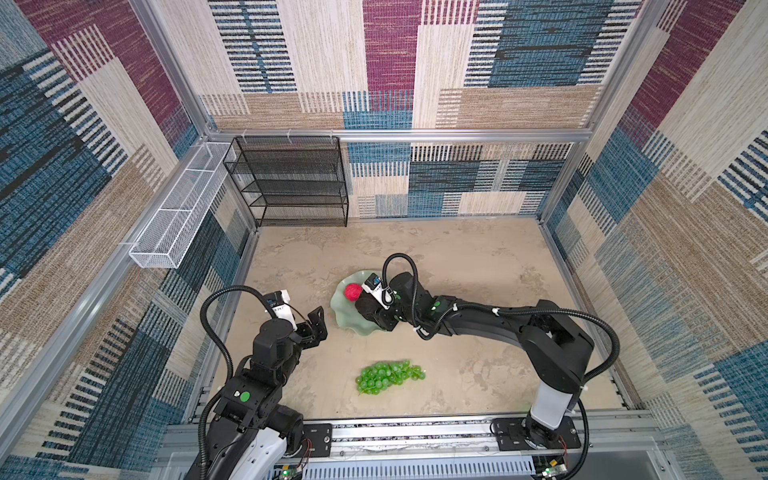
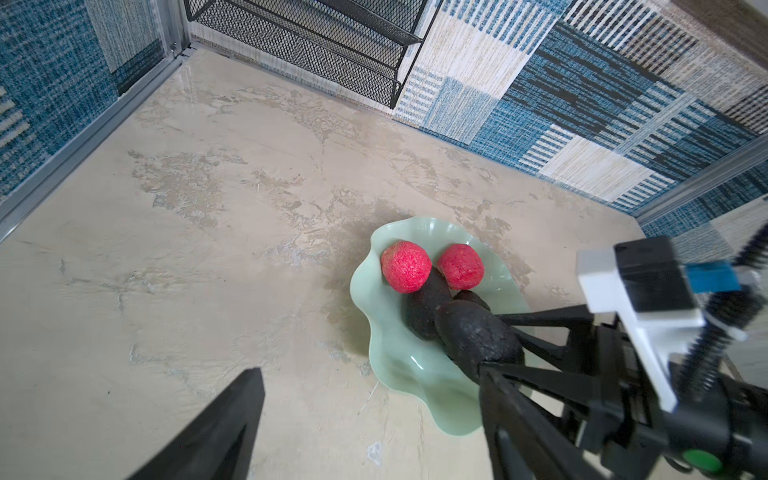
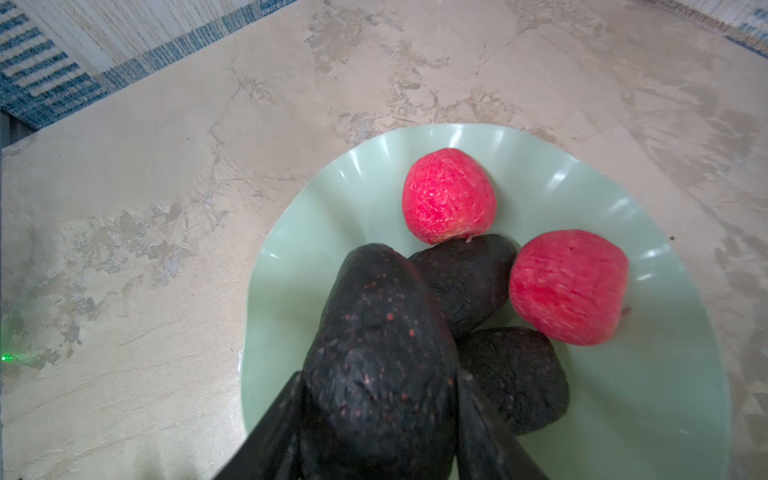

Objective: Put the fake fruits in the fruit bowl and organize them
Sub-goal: 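Place the avocado into the bowl with the right gripper and release, then move the right gripper down to the green grapes and grasp them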

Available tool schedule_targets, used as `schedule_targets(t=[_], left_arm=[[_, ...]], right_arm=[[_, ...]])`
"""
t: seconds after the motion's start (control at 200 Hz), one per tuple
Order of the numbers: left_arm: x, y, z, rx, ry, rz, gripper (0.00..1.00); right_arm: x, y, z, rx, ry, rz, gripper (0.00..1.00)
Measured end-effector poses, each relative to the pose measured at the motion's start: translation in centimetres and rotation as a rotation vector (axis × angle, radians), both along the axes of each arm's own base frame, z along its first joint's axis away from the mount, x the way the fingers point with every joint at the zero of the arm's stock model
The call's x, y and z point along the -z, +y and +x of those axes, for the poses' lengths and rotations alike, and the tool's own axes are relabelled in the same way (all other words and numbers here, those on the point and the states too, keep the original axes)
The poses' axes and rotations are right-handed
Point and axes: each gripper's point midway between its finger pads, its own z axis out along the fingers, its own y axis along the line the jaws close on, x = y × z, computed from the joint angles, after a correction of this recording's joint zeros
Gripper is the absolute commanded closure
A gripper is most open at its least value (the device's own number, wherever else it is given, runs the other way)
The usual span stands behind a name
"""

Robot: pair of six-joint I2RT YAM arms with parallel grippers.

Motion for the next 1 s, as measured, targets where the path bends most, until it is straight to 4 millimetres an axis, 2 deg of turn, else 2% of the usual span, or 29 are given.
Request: schedule_targets(t=[0.115,0.24,0.316,0.471,0.541,0.606,0.686,0.786,0.877,1.002], left_arm=[[0.3,-0.3,-0.4,0.022,0.008,-0.016,0.16],[0.4,-0.7,-0.7,0.044,0.012,-0.03,0.16],[0.5,-1.0,-0.7,0.056,0.015,-0.036,0.16],[0.8,-1.2,-0.5,0.064,0.034,-0.035,0.15],[0.8,-1.3,-0.3,0.064,0.034,-0.034,0.15],[0.8,-1.4,-0.1,0.066,0.033,-0.034,0.15],[0.6,-1.6,0.2,0.074,0.023,-0.036,0.15],[0.4,-2.0,0.4,0.091,0.027,-0.032,0.15],[0.2,-2.1,0.6,0.097,0.026,-0.026,0.15],[0.1,-2.1,0.7,0.1,0.024,-0.021,0.15]], right_arm=[[1.1,0.2,-0.3,-0.018,0.018,-0.015,0.38],[0.9,0.2,-0.4,-0.026,0.017,-0.009,0.26],[0.1,0.0,-0.6,-0.027,0.009,0.002,0.22],[-2.9,-1.4,-1.8,-0.027,-0.028,0.053,0.16],[-3.7,-2.8,-3.6,-0.046,-0.031,0.074,0.13],[-3.8,-4.2,-6.1,-0.083,-0.035,0.102,0.1],[-3.0,-5.6,-9.5,-0.145,-0.018,0.11,0.09],[-1.7,-6.2,-12.7,-0.218,-0.009,0.105,0.08],[-0.3,-6.0,-14.5,-0.265,0.002,0.079,0.08],[1.6,-5.3,-15.4,-0.287,0.006,0.034,0.08]])
